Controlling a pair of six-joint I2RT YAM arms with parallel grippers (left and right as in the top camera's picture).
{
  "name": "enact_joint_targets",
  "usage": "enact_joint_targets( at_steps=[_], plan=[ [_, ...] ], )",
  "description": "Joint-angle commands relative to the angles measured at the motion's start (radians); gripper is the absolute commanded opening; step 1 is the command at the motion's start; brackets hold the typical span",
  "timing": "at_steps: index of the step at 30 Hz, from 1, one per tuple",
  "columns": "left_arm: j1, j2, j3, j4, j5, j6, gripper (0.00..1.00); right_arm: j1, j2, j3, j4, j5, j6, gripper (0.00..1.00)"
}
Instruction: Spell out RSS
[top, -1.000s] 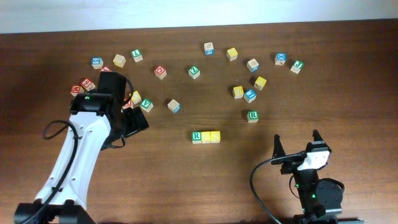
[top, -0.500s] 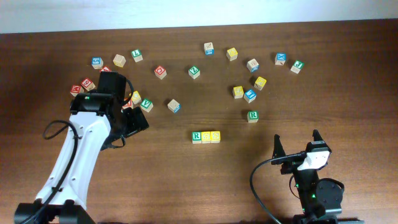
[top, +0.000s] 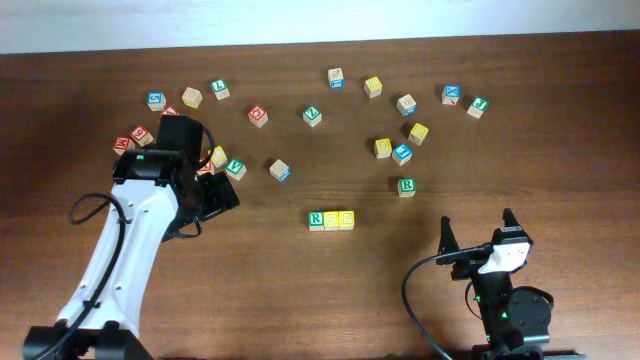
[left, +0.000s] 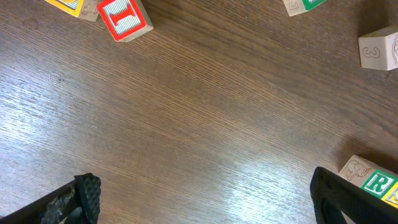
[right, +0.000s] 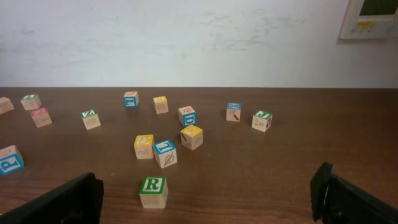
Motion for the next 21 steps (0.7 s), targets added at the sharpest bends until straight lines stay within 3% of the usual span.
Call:
enact_joint_targets(
  at_steps=[1, 11, 16, 21],
  plan=[
    [0.003, -0.013, 0.01, -0.001, -0.011, -0.009, 0.99, -0.008, -0.01, -0.006, -0.004, 0.009, -0.004, 0.98],
    [0.002, -0.027, 0.005, -0.005, -0.02, -0.004, 0.99, -0.008, -0.01, -0.006, -0.004, 0.009, -0.004, 0.98],
    [-0.008, -0.083, -0.061, 0.147, 0.005, 0.126, 0.99, -0.008, -0.01, -0.006, -0.004, 0.009, -0.004, 0.98],
    [-0.008, -0.223, -0.167, 0.24, 0.023, 0.146, 0.99, -0.008, -0.01, -0.006, -0.004, 0.009, -0.004, 0.98]
  ],
)
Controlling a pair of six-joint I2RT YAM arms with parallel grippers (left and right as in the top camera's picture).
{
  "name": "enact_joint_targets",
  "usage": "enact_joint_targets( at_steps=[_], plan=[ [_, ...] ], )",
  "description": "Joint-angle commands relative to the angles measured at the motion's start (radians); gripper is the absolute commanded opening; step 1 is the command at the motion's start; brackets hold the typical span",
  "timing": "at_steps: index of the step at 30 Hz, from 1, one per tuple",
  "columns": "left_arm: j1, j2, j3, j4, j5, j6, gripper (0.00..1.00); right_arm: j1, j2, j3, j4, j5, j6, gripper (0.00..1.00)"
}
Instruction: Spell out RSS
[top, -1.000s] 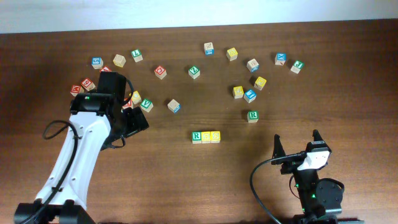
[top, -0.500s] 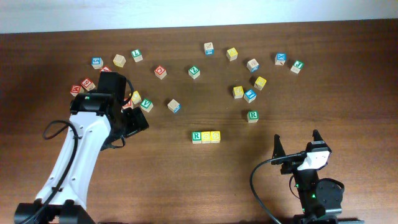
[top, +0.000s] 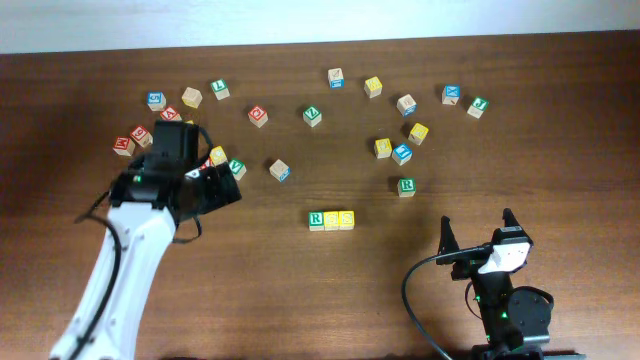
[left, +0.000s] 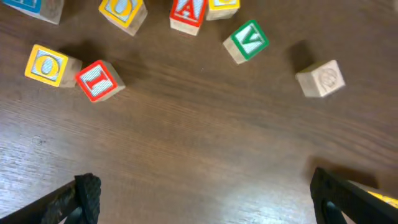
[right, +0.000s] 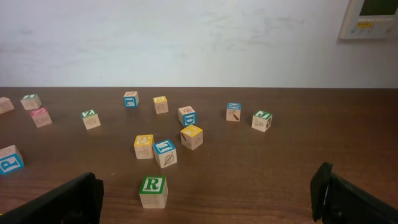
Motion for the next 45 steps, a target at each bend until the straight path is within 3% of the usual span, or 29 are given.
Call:
enact_joint_targets(
  at_steps=[1, 13, 22, 25, 31, 38, 45],
  plan=[
    [-0.002, -0.142, -0.075, 0.002, 0.012, 0.038, 0.99, -0.008, -0.01, -0.006, -0.004, 0.009, -0.004, 0.98],
    [-0.002, -0.656, -0.334, 0.001, -0.015, 0.039, 0.99, -0.008, -0.01, -0.006, -0.004, 0.009, -0.004, 0.98],
    [-0.001, -0.863, -0.493, 0.063, -0.023, 0.053, 0.99, -0.008, -0.01, -0.006, -0.004, 0.009, -0.004, 0.98],
    [-0.002, -0.983, -0.523, 0.085, 0.01, 0.174, 0.99, -0.008, -0.01, -0.006, -0.004, 0.009, -0.004, 0.98],
    [-0.002, -1.099, -0.565, 0.106, 0.012, 0.252, 0.99, -0.008, -0.01, -0.006, -0.004, 0.009, -0.003, 0.98],
    [-0.001, -1.197, -0.686, 0.304, 0.015, 0.404, 0.99, -0.008, -0.01, -0.006, -0.004, 0.009, -0.004, 0.98],
    [0.06, -1.302, -0.793, 0.43, 0.012, 0.404, 0.99, -0.008, -0.01, -0.006, -0.004, 0.009, -0.004, 0.98]
  ],
)
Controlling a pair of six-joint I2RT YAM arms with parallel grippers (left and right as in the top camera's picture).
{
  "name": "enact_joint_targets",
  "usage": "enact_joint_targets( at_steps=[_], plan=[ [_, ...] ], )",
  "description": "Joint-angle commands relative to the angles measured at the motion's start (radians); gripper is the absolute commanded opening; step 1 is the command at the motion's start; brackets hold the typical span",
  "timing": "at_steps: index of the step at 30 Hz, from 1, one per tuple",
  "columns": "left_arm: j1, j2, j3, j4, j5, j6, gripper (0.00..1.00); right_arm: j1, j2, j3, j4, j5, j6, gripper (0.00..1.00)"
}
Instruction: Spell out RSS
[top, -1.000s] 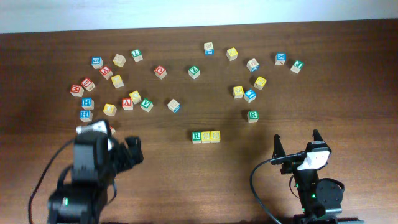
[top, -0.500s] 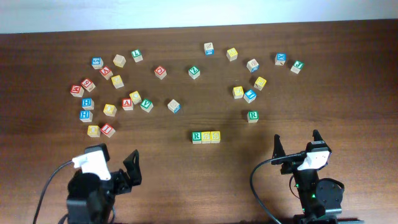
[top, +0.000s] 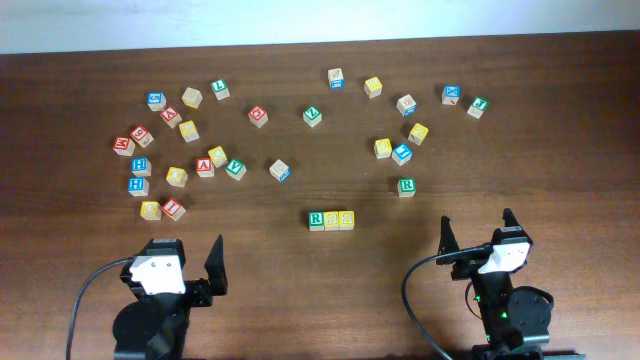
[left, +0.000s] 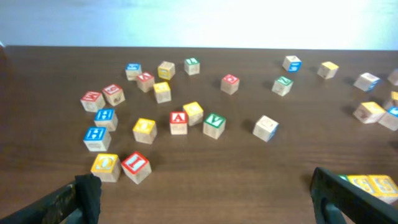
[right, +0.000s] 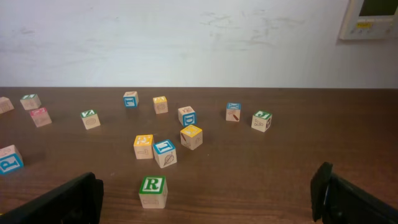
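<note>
A row of three letter blocks lies mid-table: a green R block, then two yellow blocks touching it on its right. The yellow pair also shows in the left wrist view, beside the right finger. My left gripper sits folded back at the front left, open and empty, well short of the row. At the front right my right gripper is open and empty. A second green R block stands alone ahead of it.
Many loose letter blocks are scattered at the left and along the back and right. A white wall rises behind the table's far edge.
My left arm was stretched out over the left cluster of blocks. Now it is folded back at the front left, still open and empty. The right arm and the row have not moved.
First my left gripper was open low over the table, just left of the R-and-yellow row. Then it was higher and further back, over the left cluster. Now it rests at the front left. The three-block row stood the same throughout.
</note>
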Motion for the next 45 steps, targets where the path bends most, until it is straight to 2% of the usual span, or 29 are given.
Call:
enact_joint_targets(
  at_steps=[1, 5, 8, 20, 25, 30, 37, 41, 45],
  plan=[
    [0.041, -0.059, -0.061, 0.082, 0.011, 0.024, 0.99, -0.007, -0.01, -0.007, -0.004, 0.009, -0.004, 0.98],
    [0.078, -0.14, -0.14, 0.2, 0.045, 0.04, 0.99, -0.007, -0.01, -0.007, -0.004, 0.009, -0.004, 0.98],
    [0.101, -0.144, -0.194, 0.339, 0.145, 0.14, 0.99, -0.007, -0.01, -0.007, -0.004, 0.009, -0.003, 0.98],
    [0.109, -0.144, -0.373, 0.681, 0.113, 0.14, 0.99, -0.007, -0.01, -0.007, -0.004, 0.009, -0.004, 0.98],
    [0.126, -0.144, -0.372, 0.623, 0.028, 0.134, 0.99, -0.007, -0.01, -0.007, -0.004, 0.009, -0.004, 0.98],
    [0.126, -0.144, -0.372, 0.471, -0.061, -0.002, 0.99, -0.007, -0.01, -0.007, -0.004, 0.009, -0.004, 0.98],
    [0.126, -0.144, -0.372, 0.462, -0.057, -0.003, 0.99, -0.007, -0.01, -0.007, -0.004, 0.009, -0.004, 0.98],
    [0.125, -0.144, -0.372, 0.454, -0.016, 0.06, 0.99, -0.007, -0.01, -0.007, -0.004, 0.009, -0.004, 0.98],
    [0.125, -0.144, -0.372, 0.454, -0.015, 0.061, 0.99, -0.007, -0.01, -0.007, -0.004, 0.009, -0.004, 0.98]
  ],
)
